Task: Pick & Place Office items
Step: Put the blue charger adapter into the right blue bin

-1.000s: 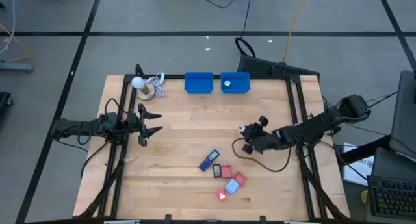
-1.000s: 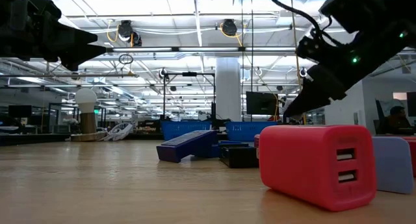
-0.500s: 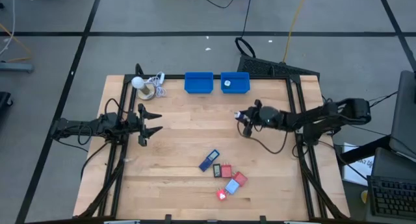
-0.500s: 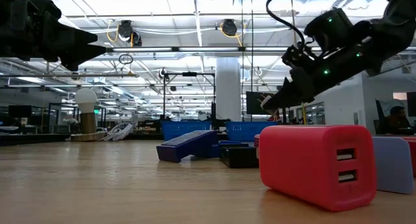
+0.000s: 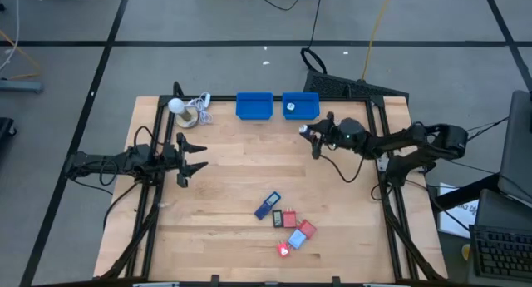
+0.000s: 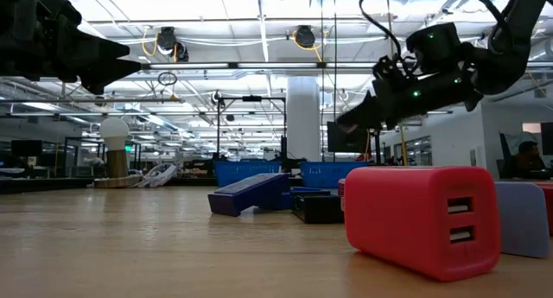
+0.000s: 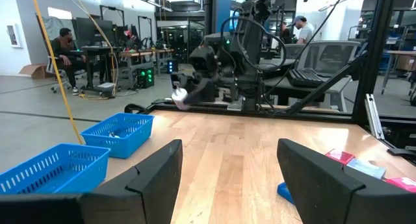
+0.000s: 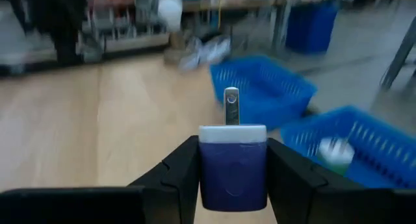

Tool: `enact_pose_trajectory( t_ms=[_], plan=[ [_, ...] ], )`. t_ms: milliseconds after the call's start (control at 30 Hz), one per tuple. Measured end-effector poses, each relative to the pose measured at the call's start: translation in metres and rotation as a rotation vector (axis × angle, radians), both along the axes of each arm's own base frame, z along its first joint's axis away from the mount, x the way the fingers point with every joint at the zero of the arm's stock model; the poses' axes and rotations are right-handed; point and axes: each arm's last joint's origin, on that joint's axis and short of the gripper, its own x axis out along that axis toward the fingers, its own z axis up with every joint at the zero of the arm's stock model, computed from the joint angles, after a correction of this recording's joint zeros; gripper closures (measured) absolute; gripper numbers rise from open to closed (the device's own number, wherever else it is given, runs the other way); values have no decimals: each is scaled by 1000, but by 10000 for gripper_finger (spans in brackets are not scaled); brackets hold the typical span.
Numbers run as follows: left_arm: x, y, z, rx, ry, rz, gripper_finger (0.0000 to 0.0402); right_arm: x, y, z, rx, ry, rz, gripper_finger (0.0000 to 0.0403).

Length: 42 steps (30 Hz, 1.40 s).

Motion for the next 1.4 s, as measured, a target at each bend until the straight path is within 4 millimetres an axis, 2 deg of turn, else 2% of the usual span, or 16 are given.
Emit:
enact_pose_trajectory(
  t_ms=[200, 400, 600, 867, 1000, 1167, 1400],
  plan=[
    [0, 0, 0, 1, 0, 0, 146, 2, -17, 2, -23, -89, -148, 272],
    [0, 0, 0, 1, 0, 0, 146, 18, -38, 6, 5, -13, -193, 272],
    [0, 0, 0, 1, 0, 0, 146, 32, -71, 26, -7, 93, -252, 272],
    [0, 0, 0, 0, 0, 0, 146, 23, -116, 43, -11, 93, -361, 272],
    [0, 0, 0, 0, 0, 0, 146, 27, -137, 34, 35, 98, -282, 272],
    [0, 0, 0, 0, 0, 0, 146, 38, -159, 18, 33, 143, -270, 272],
    [0, 0, 0, -1, 0, 0, 146, 50, -168, 1, 79, 153, -213, 273]
  ],
)
